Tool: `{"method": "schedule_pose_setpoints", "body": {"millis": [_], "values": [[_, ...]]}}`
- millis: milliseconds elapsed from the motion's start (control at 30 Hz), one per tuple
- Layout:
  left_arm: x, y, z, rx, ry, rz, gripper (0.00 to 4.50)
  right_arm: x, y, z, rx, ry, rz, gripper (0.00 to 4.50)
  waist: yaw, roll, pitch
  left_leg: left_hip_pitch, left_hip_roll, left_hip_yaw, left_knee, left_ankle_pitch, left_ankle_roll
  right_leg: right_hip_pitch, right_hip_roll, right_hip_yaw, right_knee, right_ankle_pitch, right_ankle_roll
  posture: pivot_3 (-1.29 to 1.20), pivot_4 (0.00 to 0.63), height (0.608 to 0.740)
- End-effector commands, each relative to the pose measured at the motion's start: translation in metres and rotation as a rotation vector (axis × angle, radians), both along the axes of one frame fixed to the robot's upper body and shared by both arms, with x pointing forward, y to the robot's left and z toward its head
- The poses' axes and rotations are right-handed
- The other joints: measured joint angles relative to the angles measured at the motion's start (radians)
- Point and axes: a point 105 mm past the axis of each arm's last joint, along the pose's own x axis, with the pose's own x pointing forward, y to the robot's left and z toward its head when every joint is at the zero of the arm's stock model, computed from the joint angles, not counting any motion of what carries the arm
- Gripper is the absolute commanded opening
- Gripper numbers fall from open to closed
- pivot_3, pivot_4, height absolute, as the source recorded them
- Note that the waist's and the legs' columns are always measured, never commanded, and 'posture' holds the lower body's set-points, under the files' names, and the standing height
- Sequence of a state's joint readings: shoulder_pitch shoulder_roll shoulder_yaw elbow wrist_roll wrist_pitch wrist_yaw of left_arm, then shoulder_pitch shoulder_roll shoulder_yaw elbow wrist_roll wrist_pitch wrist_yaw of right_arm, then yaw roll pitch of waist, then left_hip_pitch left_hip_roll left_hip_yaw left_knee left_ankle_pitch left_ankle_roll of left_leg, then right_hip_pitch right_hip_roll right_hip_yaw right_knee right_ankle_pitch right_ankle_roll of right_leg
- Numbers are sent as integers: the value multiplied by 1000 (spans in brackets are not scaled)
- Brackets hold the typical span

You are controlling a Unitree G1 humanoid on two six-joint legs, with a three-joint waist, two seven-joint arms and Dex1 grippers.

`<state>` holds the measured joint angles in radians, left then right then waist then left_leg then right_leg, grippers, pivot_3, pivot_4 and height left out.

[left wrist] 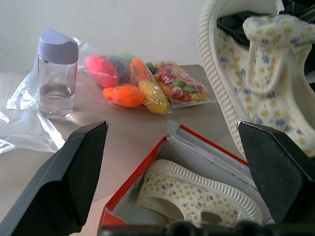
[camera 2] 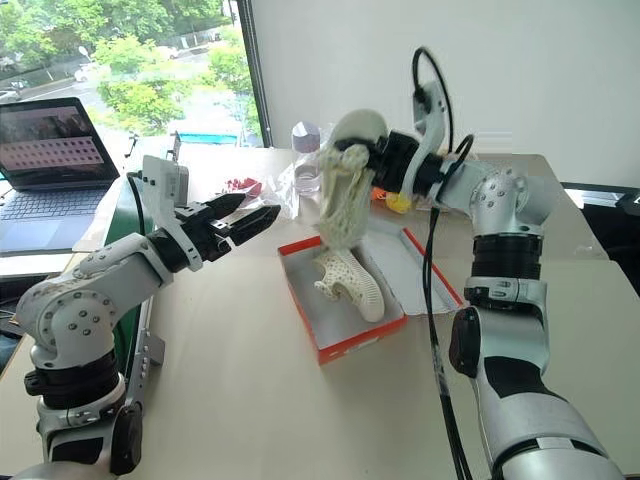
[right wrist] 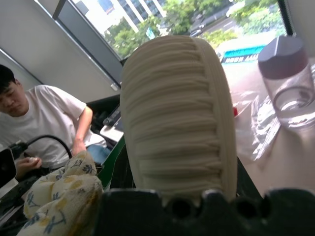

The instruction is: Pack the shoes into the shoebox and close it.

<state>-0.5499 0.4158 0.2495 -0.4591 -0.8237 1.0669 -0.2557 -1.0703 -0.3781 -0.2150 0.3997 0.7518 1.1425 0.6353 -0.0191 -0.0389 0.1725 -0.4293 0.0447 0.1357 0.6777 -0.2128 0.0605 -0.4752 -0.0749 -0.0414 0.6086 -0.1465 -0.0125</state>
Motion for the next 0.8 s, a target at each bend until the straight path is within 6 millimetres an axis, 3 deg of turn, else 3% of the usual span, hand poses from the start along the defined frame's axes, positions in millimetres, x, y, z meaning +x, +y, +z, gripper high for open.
{"method": "schedule_pose_setpoints", "body": {"millis": [33,333,800], "values": [[-3,-3,9,15,-55,-13,4500,-36,26,11,-8,-74,219,438,1,0,0,0,0,0,0,0,0,0,0,0,0,0,0,0,150,740],[-4,-4,2,66,-57,-7,4500,-44,38,-48,-224,-48,339,438,4,0,0,1,0,0,0,0,0,0,0,0,0,-1,1,0,150,740],[-7,5,-5,97,-51,52,4500,-20,43,-74,-422,-141,390,438,5,0,0,1,0,0,0,0,0,0,0,0,0,-1,1,0,150,740]]}}
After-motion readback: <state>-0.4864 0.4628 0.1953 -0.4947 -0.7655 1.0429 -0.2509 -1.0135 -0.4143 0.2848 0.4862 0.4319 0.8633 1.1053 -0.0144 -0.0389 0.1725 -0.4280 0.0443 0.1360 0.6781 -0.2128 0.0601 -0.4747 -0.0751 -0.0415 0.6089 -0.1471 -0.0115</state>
